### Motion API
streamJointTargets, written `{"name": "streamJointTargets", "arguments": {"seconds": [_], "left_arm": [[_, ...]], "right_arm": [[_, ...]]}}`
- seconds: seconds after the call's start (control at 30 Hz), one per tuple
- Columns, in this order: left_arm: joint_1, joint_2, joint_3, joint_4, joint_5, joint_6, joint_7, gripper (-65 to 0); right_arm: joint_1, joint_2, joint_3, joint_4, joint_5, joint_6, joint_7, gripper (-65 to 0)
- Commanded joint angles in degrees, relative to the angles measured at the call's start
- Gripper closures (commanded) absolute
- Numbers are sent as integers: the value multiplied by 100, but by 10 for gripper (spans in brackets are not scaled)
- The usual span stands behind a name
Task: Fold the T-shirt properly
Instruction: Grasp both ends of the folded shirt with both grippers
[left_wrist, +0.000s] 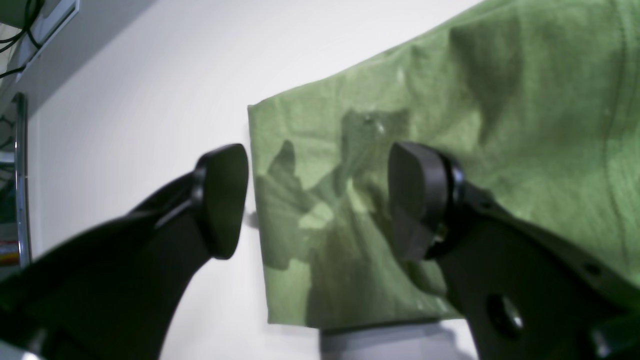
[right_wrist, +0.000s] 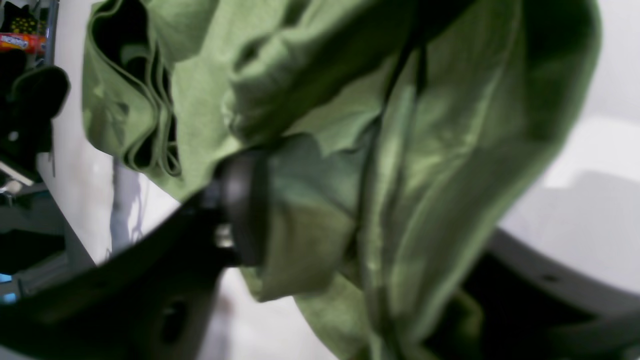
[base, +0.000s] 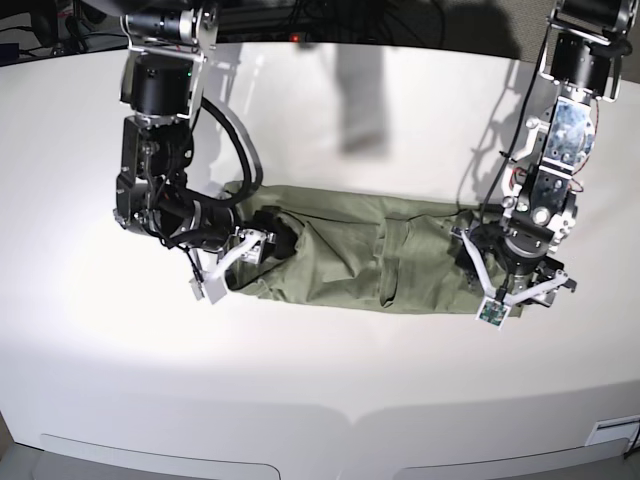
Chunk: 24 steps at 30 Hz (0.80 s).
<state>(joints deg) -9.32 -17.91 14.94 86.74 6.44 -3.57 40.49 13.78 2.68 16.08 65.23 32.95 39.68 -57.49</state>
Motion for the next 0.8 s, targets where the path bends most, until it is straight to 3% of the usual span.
{"name": "streamJointTargets", "arguments": {"seconds": [0.0, 0.1, 0.23, 0.47, 0.77], "left_arm": [[-96, -22, -33, 94, 59, 39, -142, -425], [-15, -22, -33, 94, 59, 39, -170, -425], [109, 33, -33, -131, 70, 37, -444, -425], [-260, 527, -33, -1541, 125, 35, -669, -425], [-240, 1377, -24, -1985, 127, 15, -474, -425]], "right_arm": [[129, 15, 2, 61, 66, 32, -11, -211], [168, 17, 2, 66, 63, 32, -44, 0], [295, 17, 2, 66, 63, 32, -240, 0], [479, 120, 2, 66, 22, 32, -358, 0], [557, 966, 4, 66, 264, 32, -382, 0]]}}
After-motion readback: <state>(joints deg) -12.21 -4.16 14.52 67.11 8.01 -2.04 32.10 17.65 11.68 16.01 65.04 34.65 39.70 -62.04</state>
